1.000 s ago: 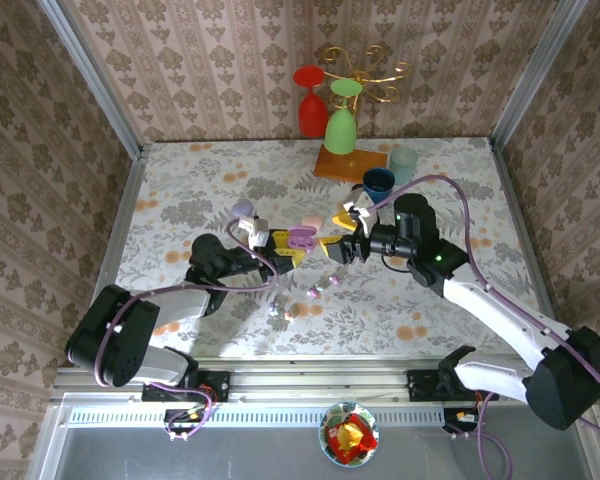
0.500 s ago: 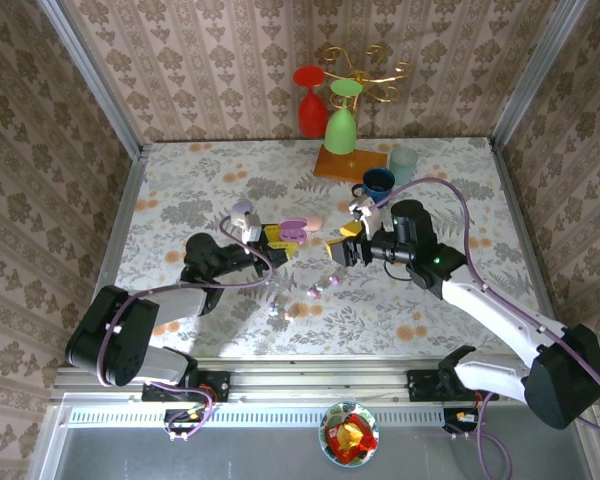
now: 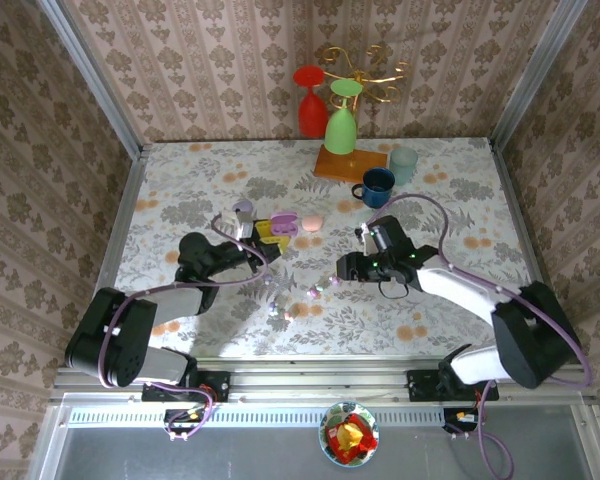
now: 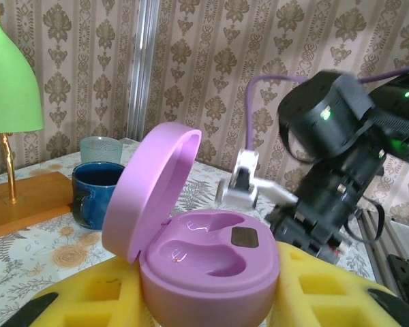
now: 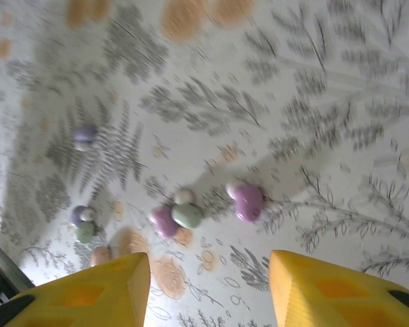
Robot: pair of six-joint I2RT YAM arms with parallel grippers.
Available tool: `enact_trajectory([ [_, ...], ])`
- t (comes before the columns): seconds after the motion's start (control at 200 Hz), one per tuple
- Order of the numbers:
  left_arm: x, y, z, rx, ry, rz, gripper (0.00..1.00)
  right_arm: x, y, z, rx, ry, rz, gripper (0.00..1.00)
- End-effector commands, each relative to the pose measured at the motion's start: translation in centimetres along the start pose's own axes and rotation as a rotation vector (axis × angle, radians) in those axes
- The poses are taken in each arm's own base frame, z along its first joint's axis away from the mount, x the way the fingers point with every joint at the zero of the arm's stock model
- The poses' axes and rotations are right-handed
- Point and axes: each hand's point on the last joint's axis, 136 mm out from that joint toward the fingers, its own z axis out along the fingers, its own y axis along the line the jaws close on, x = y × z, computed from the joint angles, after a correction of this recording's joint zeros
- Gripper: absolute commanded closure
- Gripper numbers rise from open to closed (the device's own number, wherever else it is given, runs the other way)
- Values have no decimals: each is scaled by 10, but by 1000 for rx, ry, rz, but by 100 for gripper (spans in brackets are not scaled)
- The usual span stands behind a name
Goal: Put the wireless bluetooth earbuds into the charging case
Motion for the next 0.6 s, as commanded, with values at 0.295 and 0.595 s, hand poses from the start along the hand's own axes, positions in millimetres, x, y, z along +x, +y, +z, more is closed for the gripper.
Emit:
enact_trajectory([
  [0.295, -11, -3, -4, 2, -34, 70, 91, 26, 19, 46, -20, 195, 78, 53],
  [0.595, -10, -4, -5, 7, -29, 67, 91, 16, 6, 65, 67, 161, 77, 52],
])
